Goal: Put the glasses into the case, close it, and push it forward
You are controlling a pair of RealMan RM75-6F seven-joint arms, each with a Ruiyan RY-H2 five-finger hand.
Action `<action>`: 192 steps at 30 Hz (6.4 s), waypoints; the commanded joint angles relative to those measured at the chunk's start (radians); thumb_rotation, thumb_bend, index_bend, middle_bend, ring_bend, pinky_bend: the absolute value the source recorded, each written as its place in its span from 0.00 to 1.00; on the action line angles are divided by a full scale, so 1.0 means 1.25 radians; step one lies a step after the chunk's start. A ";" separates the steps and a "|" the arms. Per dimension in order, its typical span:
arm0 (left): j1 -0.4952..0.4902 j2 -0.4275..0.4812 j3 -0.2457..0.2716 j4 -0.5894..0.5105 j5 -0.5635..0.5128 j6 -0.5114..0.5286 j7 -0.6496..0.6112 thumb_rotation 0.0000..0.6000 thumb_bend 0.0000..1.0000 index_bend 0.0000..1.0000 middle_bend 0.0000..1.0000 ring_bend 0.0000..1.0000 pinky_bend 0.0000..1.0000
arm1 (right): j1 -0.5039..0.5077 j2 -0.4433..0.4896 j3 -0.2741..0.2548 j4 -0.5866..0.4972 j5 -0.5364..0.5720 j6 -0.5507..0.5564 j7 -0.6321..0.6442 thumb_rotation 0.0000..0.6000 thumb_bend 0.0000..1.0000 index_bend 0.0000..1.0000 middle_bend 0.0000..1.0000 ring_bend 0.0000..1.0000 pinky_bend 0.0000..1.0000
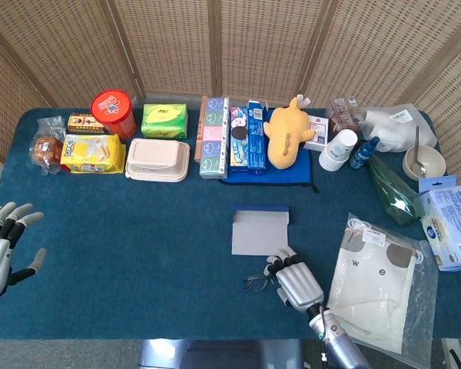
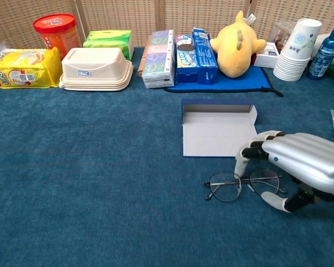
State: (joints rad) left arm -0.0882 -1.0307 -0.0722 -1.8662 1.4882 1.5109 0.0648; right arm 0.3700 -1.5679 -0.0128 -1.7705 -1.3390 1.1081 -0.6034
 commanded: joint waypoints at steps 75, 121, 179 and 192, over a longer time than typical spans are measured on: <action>0.032 0.017 -0.009 0.027 0.066 0.093 -0.062 1.00 0.33 0.21 0.13 0.04 0.00 | 0.175 -0.115 0.213 0.087 0.173 0.007 -0.045 1.00 0.30 0.53 0.33 0.26 0.24; 0.055 0.036 -0.002 0.014 0.100 0.135 -0.059 1.00 0.33 0.21 0.12 0.02 0.00 | 0.252 -0.067 0.064 0.115 0.152 -0.101 -0.020 1.00 0.33 0.40 0.22 0.12 0.23; 0.065 0.034 -0.007 0.015 0.147 0.180 -0.068 1.00 0.33 0.21 0.09 0.00 0.00 | 0.343 -0.047 0.182 0.196 0.233 -0.087 0.006 1.00 0.35 0.39 0.25 0.18 0.23; 0.075 0.043 0.001 0.008 0.161 0.193 -0.065 1.00 0.33 0.21 0.08 0.00 0.00 | 0.361 -0.081 0.168 0.161 0.307 -0.065 -0.069 1.00 0.25 0.00 0.10 0.04 0.20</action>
State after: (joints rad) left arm 0.0049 -0.9780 -0.0721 -1.8564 1.6886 1.7507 -0.0157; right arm 0.8160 -1.6587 0.1968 -1.5806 -0.9606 1.0250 -0.6873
